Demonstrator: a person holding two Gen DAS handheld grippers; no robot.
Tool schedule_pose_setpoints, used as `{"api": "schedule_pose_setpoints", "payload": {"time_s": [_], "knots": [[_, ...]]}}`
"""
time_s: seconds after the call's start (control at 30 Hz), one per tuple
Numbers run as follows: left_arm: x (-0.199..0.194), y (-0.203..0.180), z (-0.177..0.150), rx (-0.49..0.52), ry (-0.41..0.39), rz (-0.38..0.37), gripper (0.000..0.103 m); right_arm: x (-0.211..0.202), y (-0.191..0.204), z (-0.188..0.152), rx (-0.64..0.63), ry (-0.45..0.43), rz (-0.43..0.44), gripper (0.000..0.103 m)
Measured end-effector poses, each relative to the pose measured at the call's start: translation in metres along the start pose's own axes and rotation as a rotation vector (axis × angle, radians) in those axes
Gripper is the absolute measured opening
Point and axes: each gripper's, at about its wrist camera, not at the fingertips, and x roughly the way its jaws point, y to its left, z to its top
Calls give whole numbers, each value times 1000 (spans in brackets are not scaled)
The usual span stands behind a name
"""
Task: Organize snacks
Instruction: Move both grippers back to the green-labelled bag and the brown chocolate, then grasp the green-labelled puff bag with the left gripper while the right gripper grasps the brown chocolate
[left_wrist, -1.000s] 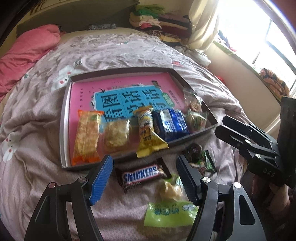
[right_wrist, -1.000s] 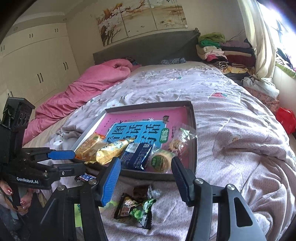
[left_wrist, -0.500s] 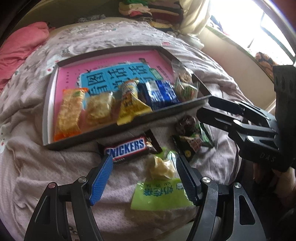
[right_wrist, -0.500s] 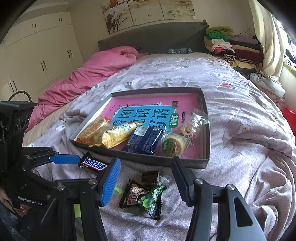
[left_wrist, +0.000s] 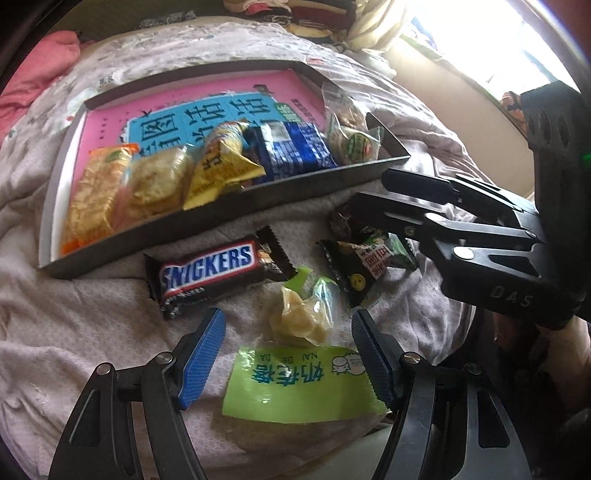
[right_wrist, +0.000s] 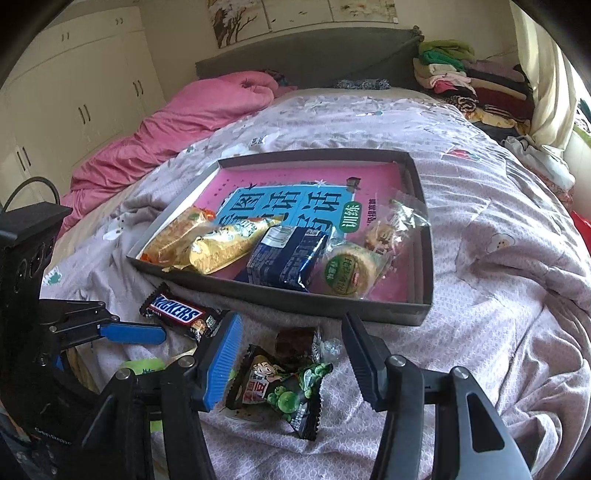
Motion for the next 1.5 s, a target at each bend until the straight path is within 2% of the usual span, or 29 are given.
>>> {"api": "schedule_pose_setpoints", "payload": {"time_s": [0.3,0.67,0.83,0.9,0.97,1.0,1.03,1.3,1.5], "knots": [[10,-5,-1,11,14,-7,69,19,9,-1,-66,66,-18,37],[11,-1,-1,-3,17,-4,65,34,6,-5,-91,126,-52,36],[16,-6,0,13,20,22,64,38,8,-6,-108,140,-66,37],[18,-9,0,29,14,41,59,38,9,-7,-116,142,-71,36],[19,-11,-1,39,12,47,54,36,10,-7,-123,136,-71,32],[18,-11,0,42,8,38,43,34,10,-7,-122,133,-69,31],[18,-11,0,41,7,20,37,31,7,-7,-107,127,-55,31],[11,-8,3,24,-1,-29,36,6,-11,-2,21,48,50,31],[-12,-7,8,15,-52,-44,36,-13,-14,3,41,-32,84,31]]}}
